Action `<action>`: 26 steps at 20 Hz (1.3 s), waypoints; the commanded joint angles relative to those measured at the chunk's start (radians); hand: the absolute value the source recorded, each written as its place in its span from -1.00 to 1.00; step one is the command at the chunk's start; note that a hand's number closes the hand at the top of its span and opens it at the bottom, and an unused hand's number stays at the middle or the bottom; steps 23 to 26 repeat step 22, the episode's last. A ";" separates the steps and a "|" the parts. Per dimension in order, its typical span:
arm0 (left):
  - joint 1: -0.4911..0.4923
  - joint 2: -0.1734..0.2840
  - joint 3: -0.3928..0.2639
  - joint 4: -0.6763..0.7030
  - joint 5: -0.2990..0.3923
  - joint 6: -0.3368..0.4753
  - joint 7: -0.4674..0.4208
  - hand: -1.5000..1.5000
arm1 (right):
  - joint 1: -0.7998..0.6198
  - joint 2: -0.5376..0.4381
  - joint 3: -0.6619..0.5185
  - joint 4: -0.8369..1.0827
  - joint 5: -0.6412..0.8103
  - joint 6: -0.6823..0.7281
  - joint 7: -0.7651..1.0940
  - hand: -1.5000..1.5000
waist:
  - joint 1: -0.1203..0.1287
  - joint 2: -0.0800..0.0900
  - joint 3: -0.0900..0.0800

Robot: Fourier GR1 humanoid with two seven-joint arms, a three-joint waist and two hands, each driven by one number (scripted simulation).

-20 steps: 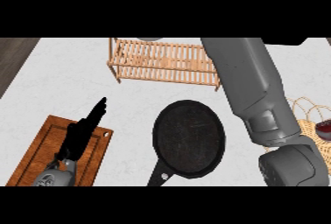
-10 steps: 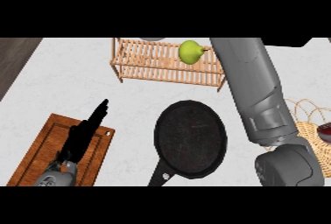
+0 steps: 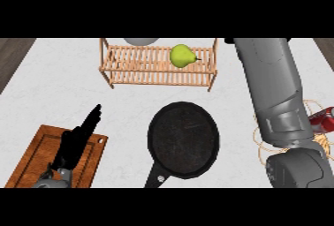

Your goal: Pick the pear from the placemat and place it in the tiered shelf

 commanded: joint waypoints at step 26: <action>0.018 -0.026 0.021 0.003 -0.021 0.016 -0.020 0.00 | 0.963 -0.144 0.125 -1.292 -0.148 0.656 0.359 -1.00 | -0.029 -0.002 -0.001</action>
